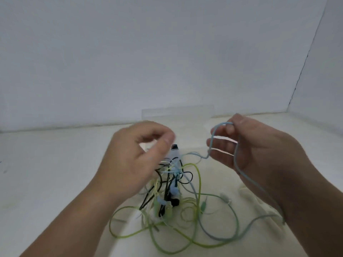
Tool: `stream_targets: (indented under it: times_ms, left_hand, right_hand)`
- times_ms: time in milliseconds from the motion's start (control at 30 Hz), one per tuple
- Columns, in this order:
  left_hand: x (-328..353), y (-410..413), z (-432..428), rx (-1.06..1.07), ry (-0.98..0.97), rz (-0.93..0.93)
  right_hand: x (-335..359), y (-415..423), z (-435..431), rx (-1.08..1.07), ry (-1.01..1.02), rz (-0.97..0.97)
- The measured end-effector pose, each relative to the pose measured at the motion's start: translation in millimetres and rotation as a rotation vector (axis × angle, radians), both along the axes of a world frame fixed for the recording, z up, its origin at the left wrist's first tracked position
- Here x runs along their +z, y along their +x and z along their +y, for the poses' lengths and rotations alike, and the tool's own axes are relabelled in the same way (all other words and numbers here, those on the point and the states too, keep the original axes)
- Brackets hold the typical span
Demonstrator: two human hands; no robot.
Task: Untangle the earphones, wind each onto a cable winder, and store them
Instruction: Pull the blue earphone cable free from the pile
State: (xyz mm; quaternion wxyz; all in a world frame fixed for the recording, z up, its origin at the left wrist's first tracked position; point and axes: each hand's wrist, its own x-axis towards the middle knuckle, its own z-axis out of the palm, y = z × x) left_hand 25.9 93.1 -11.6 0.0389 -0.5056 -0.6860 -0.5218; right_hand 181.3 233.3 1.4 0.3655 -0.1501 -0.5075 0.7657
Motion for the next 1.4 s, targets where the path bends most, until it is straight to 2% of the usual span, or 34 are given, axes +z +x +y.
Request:
stream_targets:
  times_ms: [67,133,167,267,367,500,633,867,1067,1133,1233,1333,1400]
  left_hand:
    - [-1.1,12.5,1.8,-0.161,-0.211,-0.03]
    - [-9.1,18.6,7.1,-0.162,-0.39,0.065]
    - [-10.8,20.0,9.6,-0.135,-0.408,0.112]
    - [-9.8,11.4,10.2,-0.05,-0.297,0.073]
    - [-3.1,-1.0,3.3,0.034,-0.22,-0.008]
    - [2.0,-4.4,-2.0,-0.056,-0.253,-0.087]
    - [2.9,-9.7,-1.8,-0.078,-0.125,-0.219]
    - [8.2,-20.6,-2.0,-0.008,0.146,-0.706]
    - [10.8,-38.5,-5.5,0.219,0.429,-1.108]
    - [8.3,-43.0,-9.0,0.331,0.376,-1.015]
    - [10.8,-39.9,-5.7,0.524,0.157,-0.706]
    - [10.1,-26.9,-4.0,0.38,-0.047,-0.427]
    - [7.4,-22.3,-7.2,0.175,-0.079,-0.331]
  right_hand:
    - [-3.0,-0.1,-0.8,-0.03,0.053,-0.047]
    - [-1.4,0.8,-0.2,-0.005,0.031,-0.049]
    - [1.2,0.8,0.7,0.026,-0.016,-0.021]
    - [12.8,5.9,7.0,0.038,-0.188,0.112]
    - [19.5,12.4,11.1,-0.005,-0.223,0.218]
    - [16.2,13.2,12.5,-0.038,-0.242,0.256]
    - [15.1,16.9,22.3,-0.161,-0.33,0.28]
    - [13.9,19.6,28.6,-0.272,-0.355,0.229]
    - [8.2,23.8,40.4,-0.331,-0.392,0.191]
    - [7.1,23.9,41.6,-0.337,-0.392,0.2]
    - [8.8,21.4,35.3,-0.242,-0.314,0.232]
    - [9.1,16.5,27.8,0.147,-0.165,0.246]
    - [8.2,14.5,20.3,0.334,-0.063,0.21]
